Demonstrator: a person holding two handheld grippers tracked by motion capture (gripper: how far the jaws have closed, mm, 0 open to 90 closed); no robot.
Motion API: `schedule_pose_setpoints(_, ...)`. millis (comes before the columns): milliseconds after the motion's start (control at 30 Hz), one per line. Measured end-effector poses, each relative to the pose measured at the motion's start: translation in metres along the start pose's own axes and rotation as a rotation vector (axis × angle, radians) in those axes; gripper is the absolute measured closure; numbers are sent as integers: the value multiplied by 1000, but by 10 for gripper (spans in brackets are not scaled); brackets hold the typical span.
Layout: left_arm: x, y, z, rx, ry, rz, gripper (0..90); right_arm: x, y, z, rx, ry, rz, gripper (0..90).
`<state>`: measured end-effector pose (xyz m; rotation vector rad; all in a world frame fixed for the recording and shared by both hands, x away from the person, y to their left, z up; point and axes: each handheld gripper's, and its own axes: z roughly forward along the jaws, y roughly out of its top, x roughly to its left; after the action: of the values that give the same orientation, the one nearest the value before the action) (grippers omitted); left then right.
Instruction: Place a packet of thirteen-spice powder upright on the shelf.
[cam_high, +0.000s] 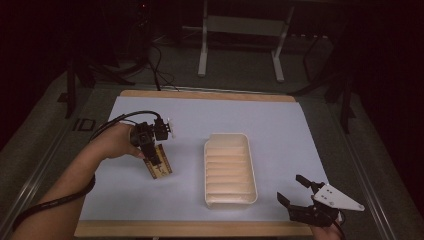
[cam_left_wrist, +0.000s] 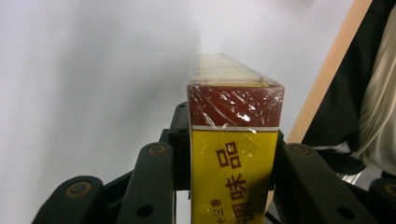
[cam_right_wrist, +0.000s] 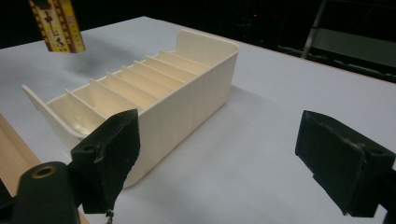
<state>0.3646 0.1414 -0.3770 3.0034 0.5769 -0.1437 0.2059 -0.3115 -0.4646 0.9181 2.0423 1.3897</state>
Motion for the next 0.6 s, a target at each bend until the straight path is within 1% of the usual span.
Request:
schedule_pose_setpoints(33,0,2,-1,1,-3,-6,683,0,0,0,0,1,1,140)
schedule_pose_setpoints(100,0,8,-3,6,10,8,683,0,0,0,0,1,1,140)
schedule_pose_setpoints(133,0,11,-4,5,3,0,683,0,0,0,0,2,1,140)
schedule_pose_setpoints(167,-1,14,-5,0,9,16,683,0,0,0,0,3,2,140)
schedule_pose_setpoints(200,-1,17,-5,-3,14,23,683,0,0,0,1,4,2,140)
schedule_pose_setpoints(233,-1,20,-6,-6,11,19,683,0,0,0,1,4,2,140)
schedule_pose_setpoints(267,-1,23,-8,-9,20,29,683,0,0,0,1,5,4,140)
schedule_pose_setpoints(400,0,35,-14,-35,36,32,683,0,0,0,1,5,3,140)
schedule_pose_setpoints(467,0,37,-15,-41,40,32,683,0,0,0,2,6,3,140)
schedule_pose_setpoints(533,-1,45,-20,-46,57,32,683,0,0,0,3,7,2,140)
schedule_pose_setpoints(600,-2,50,-24,-51,59,48,683,0,0,1,5,7,4,140)
